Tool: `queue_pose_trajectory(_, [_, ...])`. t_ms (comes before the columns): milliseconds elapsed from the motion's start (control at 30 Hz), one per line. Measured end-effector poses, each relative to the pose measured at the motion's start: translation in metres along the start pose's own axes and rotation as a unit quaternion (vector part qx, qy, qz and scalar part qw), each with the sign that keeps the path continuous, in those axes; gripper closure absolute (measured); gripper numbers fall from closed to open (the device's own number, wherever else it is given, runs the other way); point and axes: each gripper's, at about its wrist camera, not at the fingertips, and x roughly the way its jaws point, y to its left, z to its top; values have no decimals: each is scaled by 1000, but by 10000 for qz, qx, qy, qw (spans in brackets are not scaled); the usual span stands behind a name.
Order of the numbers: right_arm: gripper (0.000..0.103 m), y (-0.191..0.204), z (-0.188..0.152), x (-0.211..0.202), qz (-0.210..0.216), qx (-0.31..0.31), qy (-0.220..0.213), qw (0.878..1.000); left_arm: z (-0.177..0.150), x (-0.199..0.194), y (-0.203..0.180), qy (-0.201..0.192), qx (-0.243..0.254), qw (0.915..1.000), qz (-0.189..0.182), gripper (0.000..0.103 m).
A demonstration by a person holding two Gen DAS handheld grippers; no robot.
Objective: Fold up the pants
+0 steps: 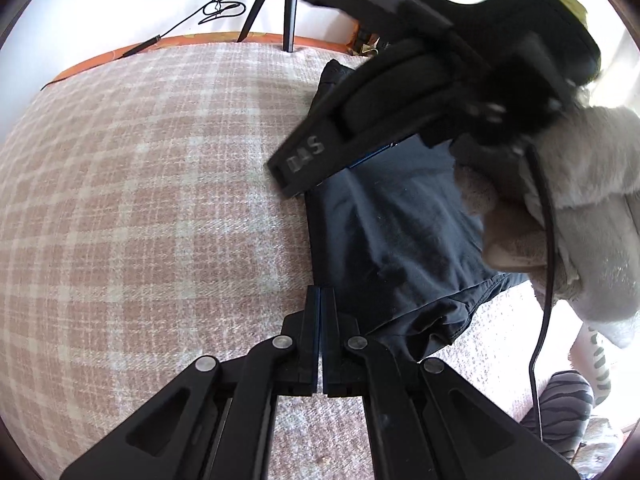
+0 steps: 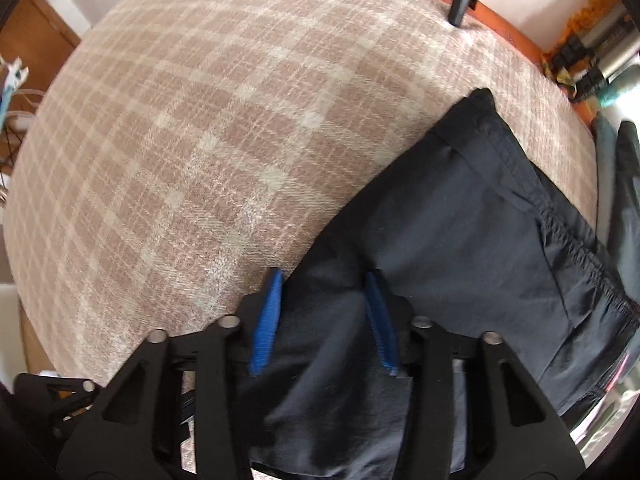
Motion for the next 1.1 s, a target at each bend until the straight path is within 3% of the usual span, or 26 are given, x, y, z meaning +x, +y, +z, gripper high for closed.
queue_pose_trajectory(133, [81,-14,-13,-6,190,32,-121,9997,7,4,5,89,-146,9998,-139,103])
queue_pose_trajectory(467, [94,-43,-33,-14,670,277,-356,9967,24,26,0,164,61,9998,-73,103])
queue_pose_trajectory(667, [97,-72,-49,-32,1070,453,-621,9913,35,17,11,24,-262,9984,-509,103])
queue_pose_trajectory(833, [97,-101,-74,-54,1381,618,-853,9848,42,17,5,-118,-12,9997,-223,103])
queue_pose_trajectory(1100, [98,-139,-91,-77,1916,1120,-1289,9665,51,1,5,-463,-194,9974,-524,103])
